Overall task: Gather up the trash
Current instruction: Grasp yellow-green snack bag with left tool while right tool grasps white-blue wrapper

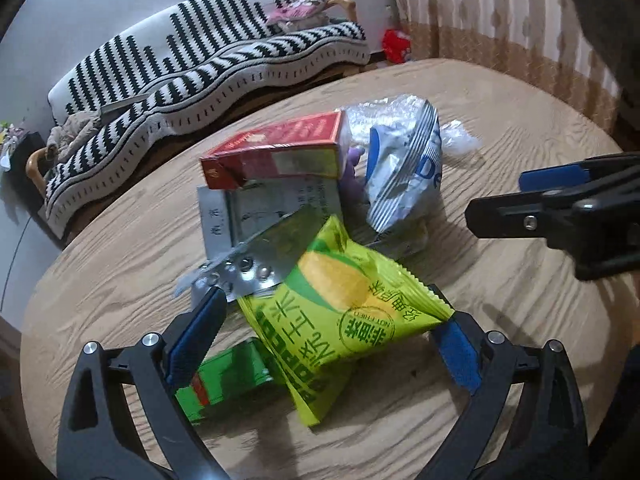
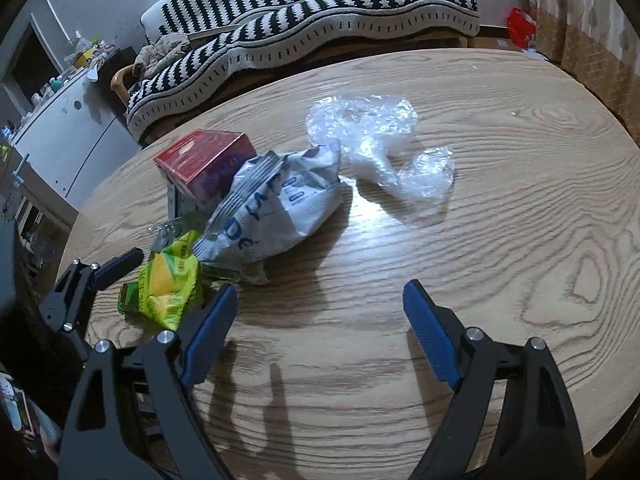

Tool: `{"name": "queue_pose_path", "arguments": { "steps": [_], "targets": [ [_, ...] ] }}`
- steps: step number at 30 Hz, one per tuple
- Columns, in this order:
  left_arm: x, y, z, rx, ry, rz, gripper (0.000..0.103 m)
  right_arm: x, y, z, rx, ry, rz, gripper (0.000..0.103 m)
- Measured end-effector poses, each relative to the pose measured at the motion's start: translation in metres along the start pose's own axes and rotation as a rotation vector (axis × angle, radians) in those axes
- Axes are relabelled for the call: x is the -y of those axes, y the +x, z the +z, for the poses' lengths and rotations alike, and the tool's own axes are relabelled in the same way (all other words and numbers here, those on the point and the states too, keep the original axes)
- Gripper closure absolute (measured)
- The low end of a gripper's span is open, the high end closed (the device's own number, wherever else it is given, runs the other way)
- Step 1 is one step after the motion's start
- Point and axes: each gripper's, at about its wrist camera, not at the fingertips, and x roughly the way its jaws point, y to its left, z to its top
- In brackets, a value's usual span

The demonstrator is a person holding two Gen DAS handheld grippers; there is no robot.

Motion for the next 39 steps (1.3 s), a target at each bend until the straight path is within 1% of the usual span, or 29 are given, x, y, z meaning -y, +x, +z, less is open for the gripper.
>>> {"name": "queue_pose_path", "arguments": {
  "steps": [2, 4, 5, 7, 8, 10, 13, 16, 20, 22, 24, 25, 26, 27, 28, 29, 32, 36, 37, 39],
  "targets": [
    [-0.006, 0.001, -0.001, 0.002, -0.021, -0.019, 0.009, -0.001, -0.001, 0.001, -0.001, -0.002, 0.002, 0.021],
    [-0.005, 0.004, -0.001, -0.004, -0.021, -0.03, 0.009, -0.001, 0.0, 0.001, -0.001, 0.003, 0.0, 0.021],
    [-0.002, 0.004, -0.001, -0.003, -0.012, -0.026, 0.013, -0.001, 0.0, 0.001, -0.002, 0.005, 0.001, 0.021],
    [0.003, 0.003, 0.0, -0.001, 0.006, -0.035, 0.023, -0.002, 0.0, 0.002, 0.001, 0.006, 0.005, 0.021],
    [0.005, 0.001, 0.001, -0.001, 0.011, -0.027, 0.028, -0.002, -0.001, 0.002, 0.003, 0.003, 0.005, 0.021],
    [0.004, -0.005, 0.002, 0.002, -0.004, -0.04, 0.029, -0.004, -0.001, 0.003, 0.005, -0.005, 0.003, 0.021],
    [-0.005, -0.023, 0.002, 0.03, -0.065, -0.031, 0.03, -0.006, 0.002, 0.006, 0.003, -0.001, 0.01, 0.021],
    [-0.02, -0.042, 0.001, 0.069, -0.15, -0.031, 0.03, -0.011, 0.008, 0.013, 0.007, 0.006, 0.02, 0.021],
    [-0.038, -0.06, -0.002, 0.106, -0.268, 0.002, 0.03, -0.017, 0.019, 0.024, 0.018, 0.016, 0.026, 0.021],
    [-0.045, -0.064, -0.002, 0.113, -0.323, 0.013, 0.03, -0.017, 0.03, 0.032, 0.016, 0.054, 0.04, 0.021],
    [-0.051, -0.065, -0.002, 0.115, -0.368, 0.009, 0.03, -0.02, 0.039, 0.037, 0.013, 0.071, 0.053, 0.03],
    [-0.055, -0.066, -0.002, 0.116, -0.389, 0.01, 0.03, -0.025, 0.043, 0.038, 0.014, 0.057, 0.042, 0.039],
    [-0.057, -0.066, -0.002, 0.117, -0.406, 0.009, 0.03, -0.027, 0.045, 0.038, 0.012, 0.04, 0.028, 0.051],
    [-0.059, -0.066, 0.0, 0.117, -0.417, 0.004, 0.03, -0.03, 0.046, 0.036, 0.008, 0.016, 0.014, 0.059],
    [-0.059, -0.065, 0.001, 0.116, -0.424, 0.001, 0.03, -0.03, 0.045, 0.035, 0.005, 0.011, 0.026, 0.071],
    [-0.058, -0.065, 0.002, 0.113, -0.427, 0.0, 0.03, -0.03, 0.042, 0.035, 0.006, 0.009, 0.034, 0.077],
    [-0.051, -0.062, 0.006, 0.101, -0.419, 0.0, 0.03, -0.028, 0.027, 0.033, 0.023, -0.026, 0.04, 0.08],
    [-0.041, -0.061, 0.013, 0.096, -0.415, -0.007, 0.03, -0.023, -0.007, 0.029, 0.084, -0.06, 0.111, 0.081],
    [-0.04, -0.061, 0.015, 0.097, -0.417, -0.01, 0.03, -0.021, -0.019, 0.027, 0.112, -0.075, 0.119, 0.081],
    [-0.03, -0.062, 0.02, 0.101, -0.417, -0.027, 0.03, -0.016, -0.038, 0.024, 0.141, -0.087, 0.129, 0.081]
  ]
}}
